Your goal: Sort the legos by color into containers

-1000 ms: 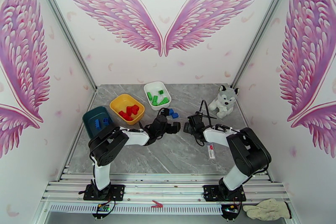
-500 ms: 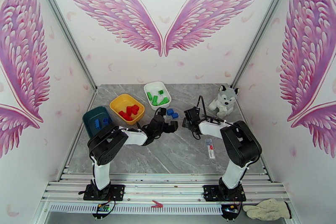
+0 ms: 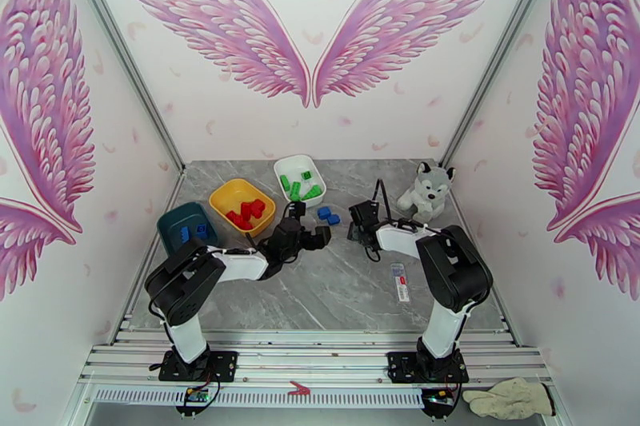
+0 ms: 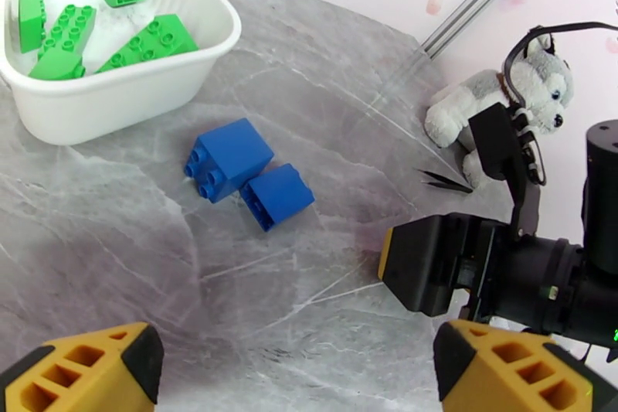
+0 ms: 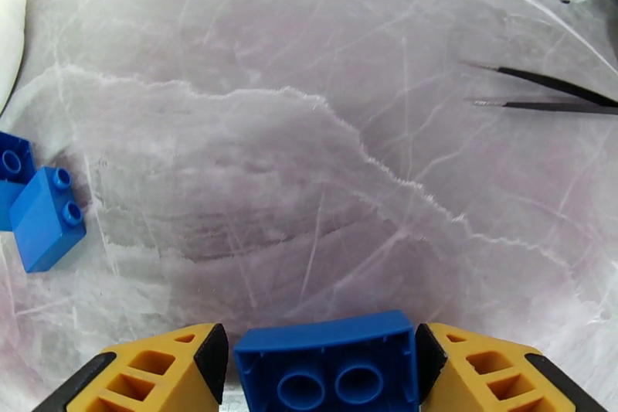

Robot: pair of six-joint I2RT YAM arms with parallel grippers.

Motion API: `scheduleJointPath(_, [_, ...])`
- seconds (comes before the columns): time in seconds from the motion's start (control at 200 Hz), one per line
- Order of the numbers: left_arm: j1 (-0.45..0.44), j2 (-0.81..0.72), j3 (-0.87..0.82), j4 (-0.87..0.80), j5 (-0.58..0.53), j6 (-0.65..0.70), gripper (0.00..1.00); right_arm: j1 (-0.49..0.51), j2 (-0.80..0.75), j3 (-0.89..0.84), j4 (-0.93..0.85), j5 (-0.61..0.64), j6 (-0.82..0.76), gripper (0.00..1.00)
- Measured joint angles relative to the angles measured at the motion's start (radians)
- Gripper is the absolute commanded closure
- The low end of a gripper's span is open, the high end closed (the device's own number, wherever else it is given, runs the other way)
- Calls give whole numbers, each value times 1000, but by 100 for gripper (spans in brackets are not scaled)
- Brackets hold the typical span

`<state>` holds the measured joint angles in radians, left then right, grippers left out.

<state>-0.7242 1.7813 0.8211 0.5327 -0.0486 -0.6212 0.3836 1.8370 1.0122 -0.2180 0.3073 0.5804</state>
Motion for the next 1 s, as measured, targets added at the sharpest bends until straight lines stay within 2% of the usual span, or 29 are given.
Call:
scheduleJointPath(0.175, [4,-49,-37,2,-3,0,2,-4,9,18,-4,0,-9,48])
scheduleJointPath(0.355, [17,-130,-72,-6,-23,4,1,-4,12,23,-3,-4,-21,52])
scheduleJointPath(0.56, [71,-303,-145,-46,-50,15,1,-2,10,19,17,-37,-28,55])
scheduleJointPath(0.8, [187,-570,-200,-205,-131,49,1,62,-1,3,95,-214,-20,57])
scheduleJointPath(1.0, [381,-732,-264,-330,-166,48,1,172,20,45,169,-415,19,57])
